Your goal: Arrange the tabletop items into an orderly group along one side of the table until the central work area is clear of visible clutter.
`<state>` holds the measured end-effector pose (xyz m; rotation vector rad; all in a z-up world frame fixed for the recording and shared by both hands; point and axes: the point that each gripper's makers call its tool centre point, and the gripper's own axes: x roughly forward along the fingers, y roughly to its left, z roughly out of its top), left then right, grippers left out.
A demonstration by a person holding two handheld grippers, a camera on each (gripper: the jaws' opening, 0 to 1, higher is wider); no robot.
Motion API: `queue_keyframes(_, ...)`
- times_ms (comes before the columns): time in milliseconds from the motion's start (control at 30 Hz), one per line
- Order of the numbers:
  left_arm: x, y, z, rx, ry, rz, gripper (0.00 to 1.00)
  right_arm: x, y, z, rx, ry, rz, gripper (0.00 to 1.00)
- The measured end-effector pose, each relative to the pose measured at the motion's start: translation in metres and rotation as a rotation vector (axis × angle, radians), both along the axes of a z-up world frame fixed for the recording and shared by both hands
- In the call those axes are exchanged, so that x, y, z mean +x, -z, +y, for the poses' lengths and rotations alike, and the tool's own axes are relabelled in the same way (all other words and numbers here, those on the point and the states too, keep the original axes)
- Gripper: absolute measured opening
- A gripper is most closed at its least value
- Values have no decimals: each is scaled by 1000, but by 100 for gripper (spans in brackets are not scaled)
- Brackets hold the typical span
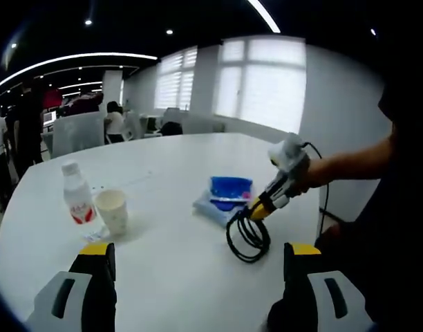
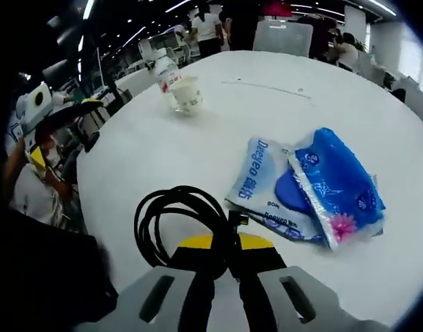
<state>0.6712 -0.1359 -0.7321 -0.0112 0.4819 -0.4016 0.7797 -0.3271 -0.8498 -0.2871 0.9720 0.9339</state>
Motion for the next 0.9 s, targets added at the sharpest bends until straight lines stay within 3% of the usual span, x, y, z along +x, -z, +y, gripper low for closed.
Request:
queue_keyframes(433,5,3,-5,-4,-22,3,100,-3,18,-13,-26,164,59,7)
queue_keyframes(700,7,1,0,1,-43,-3,100,-10,24,-14,-53,150,73,8)
queue_keyframes(900,8,1,3,4,-58,-5,100,-9,27,-16,-97,130,16,9)
